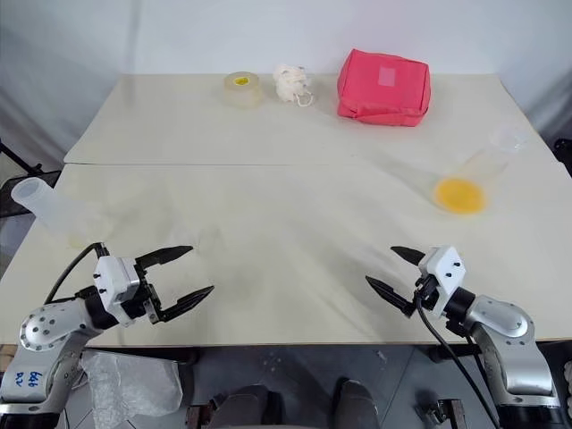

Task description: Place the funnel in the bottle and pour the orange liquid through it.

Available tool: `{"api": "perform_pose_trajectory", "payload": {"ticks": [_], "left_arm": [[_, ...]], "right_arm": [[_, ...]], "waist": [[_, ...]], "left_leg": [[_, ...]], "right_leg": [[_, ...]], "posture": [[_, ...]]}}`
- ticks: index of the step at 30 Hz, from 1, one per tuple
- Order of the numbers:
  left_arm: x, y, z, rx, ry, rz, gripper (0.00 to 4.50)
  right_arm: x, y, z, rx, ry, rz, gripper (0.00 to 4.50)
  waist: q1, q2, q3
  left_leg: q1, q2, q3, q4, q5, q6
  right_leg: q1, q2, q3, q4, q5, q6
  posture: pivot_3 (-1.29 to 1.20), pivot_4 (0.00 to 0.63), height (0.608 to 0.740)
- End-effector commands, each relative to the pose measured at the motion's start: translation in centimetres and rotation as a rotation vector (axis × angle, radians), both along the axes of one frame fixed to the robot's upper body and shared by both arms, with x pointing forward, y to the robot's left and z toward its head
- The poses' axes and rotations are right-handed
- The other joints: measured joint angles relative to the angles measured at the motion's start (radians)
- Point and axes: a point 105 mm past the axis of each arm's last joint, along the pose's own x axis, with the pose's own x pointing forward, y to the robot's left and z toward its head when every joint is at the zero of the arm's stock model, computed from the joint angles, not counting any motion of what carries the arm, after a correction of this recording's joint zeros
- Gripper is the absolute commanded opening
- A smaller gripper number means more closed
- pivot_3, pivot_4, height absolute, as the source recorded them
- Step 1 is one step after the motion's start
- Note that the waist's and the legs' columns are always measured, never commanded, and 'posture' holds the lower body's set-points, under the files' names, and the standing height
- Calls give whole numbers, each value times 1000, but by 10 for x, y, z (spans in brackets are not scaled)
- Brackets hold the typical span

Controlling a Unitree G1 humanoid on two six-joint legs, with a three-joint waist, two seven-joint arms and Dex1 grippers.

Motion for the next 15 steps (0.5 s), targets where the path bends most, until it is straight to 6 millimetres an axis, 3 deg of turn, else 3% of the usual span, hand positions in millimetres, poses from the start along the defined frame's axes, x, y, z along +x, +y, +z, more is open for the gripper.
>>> {"api": "perform_pose_trajectory", "payload": {"ticks": [1,8,15], "left_arm": [[2,-5,14,-18,-26,-29,4500],[10,-11,26,-158,36,12,4500],[15,-13,27,-125,20,66,4500]], "right_arm": [[-1,4,8,5,-48,11,4478],[-1,6,7,10,-46,13,4478],[3,12,8,18,-45,39,4478]], "waist": [[0,0,0],[-2,0,0],[-2,0,0]], "left_leg": [[0,0,0,0,0,0],[0,0,0,0,0,0],[0,0,0,1,0,0]], "right_leg": [[0,0,0,0,0,0],[0,0,0,1,0,0],[0,0,1,1,0,0]], "posture": [[0,150,740],[0,150,740],[0,150,740]]}}
